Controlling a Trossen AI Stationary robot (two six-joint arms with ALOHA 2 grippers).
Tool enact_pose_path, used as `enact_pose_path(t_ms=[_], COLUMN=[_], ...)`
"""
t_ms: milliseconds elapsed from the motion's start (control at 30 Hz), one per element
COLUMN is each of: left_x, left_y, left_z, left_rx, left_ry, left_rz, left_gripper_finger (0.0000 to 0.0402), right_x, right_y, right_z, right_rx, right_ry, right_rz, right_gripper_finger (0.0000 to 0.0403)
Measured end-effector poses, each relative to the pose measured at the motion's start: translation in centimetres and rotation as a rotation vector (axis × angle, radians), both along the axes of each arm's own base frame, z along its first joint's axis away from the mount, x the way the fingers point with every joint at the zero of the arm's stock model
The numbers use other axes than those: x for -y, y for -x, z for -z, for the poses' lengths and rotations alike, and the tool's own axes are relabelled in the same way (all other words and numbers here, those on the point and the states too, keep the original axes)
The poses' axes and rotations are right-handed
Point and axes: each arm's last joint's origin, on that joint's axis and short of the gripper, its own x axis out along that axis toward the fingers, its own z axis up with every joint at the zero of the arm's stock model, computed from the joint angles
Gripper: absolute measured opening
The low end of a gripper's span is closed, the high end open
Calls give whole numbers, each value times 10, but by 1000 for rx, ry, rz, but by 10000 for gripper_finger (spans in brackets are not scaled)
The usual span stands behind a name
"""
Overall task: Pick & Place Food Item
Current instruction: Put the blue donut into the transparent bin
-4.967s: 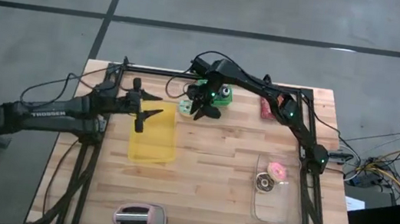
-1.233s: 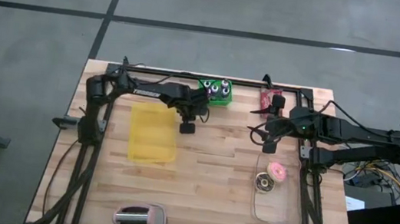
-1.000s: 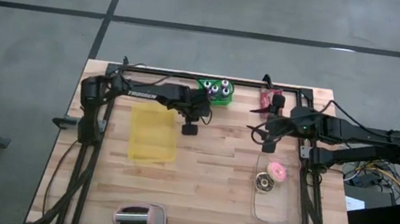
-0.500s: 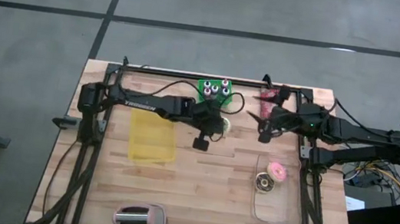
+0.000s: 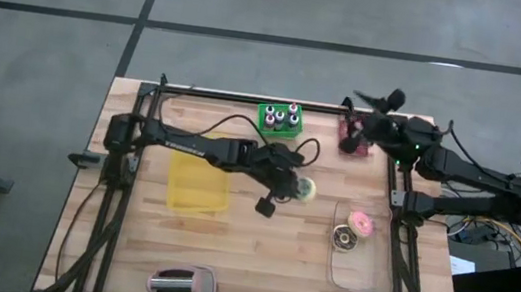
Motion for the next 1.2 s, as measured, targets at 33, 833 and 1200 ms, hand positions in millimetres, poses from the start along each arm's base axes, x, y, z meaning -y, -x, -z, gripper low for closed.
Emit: enact_pose_path(t_ms=[33, 833, 1200], left_x=[2, 46, 49], left_y=[-3, -103, -135], left_z=[3, 18, 35], left_rx=[8, 206, 252], left_ry=[6, 58, 131], left_rz=[18, 435, 515], left_gripper_finger=[5, 4, 4], right_x=[4, 39, 39], right_y=[2, 19, 19], right_z=[-1, -4, -4], right_rx=[10, 22, 12], right_ry=[8, 27, 34], right_rz=[46, 341, 343], right_gripper_finger=[233, 228, 228])
